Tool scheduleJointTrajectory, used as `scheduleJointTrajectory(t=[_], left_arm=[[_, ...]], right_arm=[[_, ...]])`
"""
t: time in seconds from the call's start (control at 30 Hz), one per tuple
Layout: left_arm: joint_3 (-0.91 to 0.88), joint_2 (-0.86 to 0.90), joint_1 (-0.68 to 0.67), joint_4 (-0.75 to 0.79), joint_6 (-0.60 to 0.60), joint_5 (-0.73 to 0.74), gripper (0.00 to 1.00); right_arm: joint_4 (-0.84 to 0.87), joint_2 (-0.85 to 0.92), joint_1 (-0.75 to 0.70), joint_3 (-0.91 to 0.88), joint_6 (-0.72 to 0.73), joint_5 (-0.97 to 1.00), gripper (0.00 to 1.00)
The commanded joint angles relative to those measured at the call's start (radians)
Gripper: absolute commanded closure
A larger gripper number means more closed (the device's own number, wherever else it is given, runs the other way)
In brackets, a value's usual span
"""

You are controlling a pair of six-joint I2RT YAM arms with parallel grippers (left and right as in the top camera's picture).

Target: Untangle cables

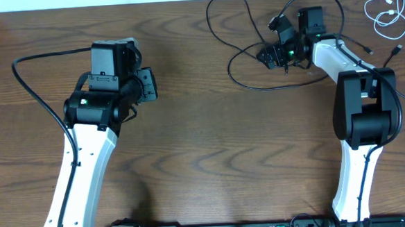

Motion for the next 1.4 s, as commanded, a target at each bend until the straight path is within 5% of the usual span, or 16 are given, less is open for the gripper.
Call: scheduleJointTrajectory(t=[0.0,0.3,0.53,0.7,0.83,1.07,1.37], left_arm=[[0.017,0.002,0.0,-0.004,0.006,-0.012,0.56],[0.017,0.002,0.0,-0.004,0.006,-0.013,0.56],[0.017,0.002,0.0,-0.004,0.006,-0.013,0.56],[0.017,0.002,0.0,-0.004,0.006,-0.013,0.56],[0.017,0.002,0.0,-0.003,0.006,-0.013,0.56],[0.017,0.002,0.0,-0.004,0.006,-0.013,0.56],[0.017,0.002,0.0,-0.002,0.006,-0.013,0.56]], right_arm=[[-0.109,0.047,0.003,-0.027,-0.009,-0.058,0.12],[-0.324,0.038,0.068,-0.027,-0.085,0.082,0.12],[-0.383,0.038,0.165,-0.027,0.002,0.484,0.25],[-0.385,0.038,0.196,-0.027,0.027,0.532,0.58],[-0.387,0.038,0.198,-0.027,0.042,0.491,0.99],[-0.445,-0.022,0.176,0.055,0.139,0.373,0.99],[-0.683,-0.396,0.041,0.297,0.225,0.333,0.99]])
